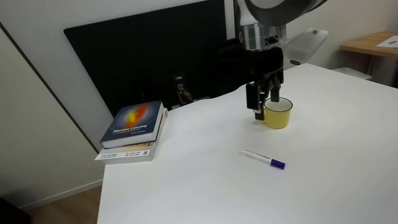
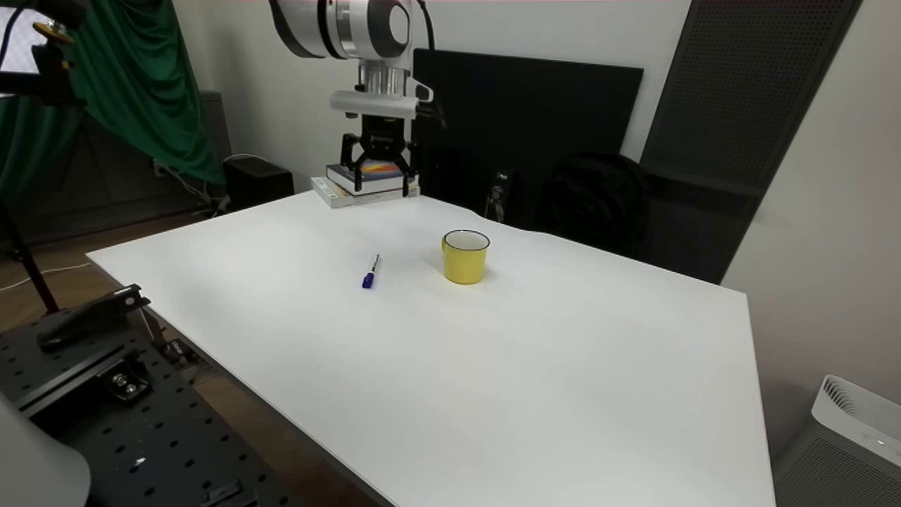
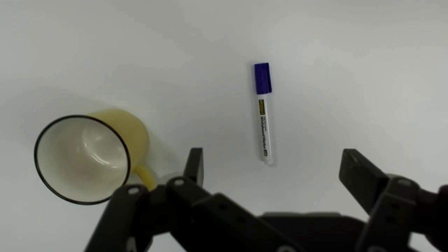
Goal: Get the marker from the table and place it in the yellow cup
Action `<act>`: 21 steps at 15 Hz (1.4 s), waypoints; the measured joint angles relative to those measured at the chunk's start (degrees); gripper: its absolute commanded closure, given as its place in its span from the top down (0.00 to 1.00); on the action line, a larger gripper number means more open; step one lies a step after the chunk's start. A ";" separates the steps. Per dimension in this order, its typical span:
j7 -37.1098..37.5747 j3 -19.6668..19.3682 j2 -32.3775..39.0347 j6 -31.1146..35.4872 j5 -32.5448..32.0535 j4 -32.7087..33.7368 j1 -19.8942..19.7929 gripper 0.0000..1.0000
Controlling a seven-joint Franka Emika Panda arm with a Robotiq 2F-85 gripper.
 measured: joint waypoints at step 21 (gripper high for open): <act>-3.99 -0.41 7.57 -0.42 -0.81 5.32 1.80 1.00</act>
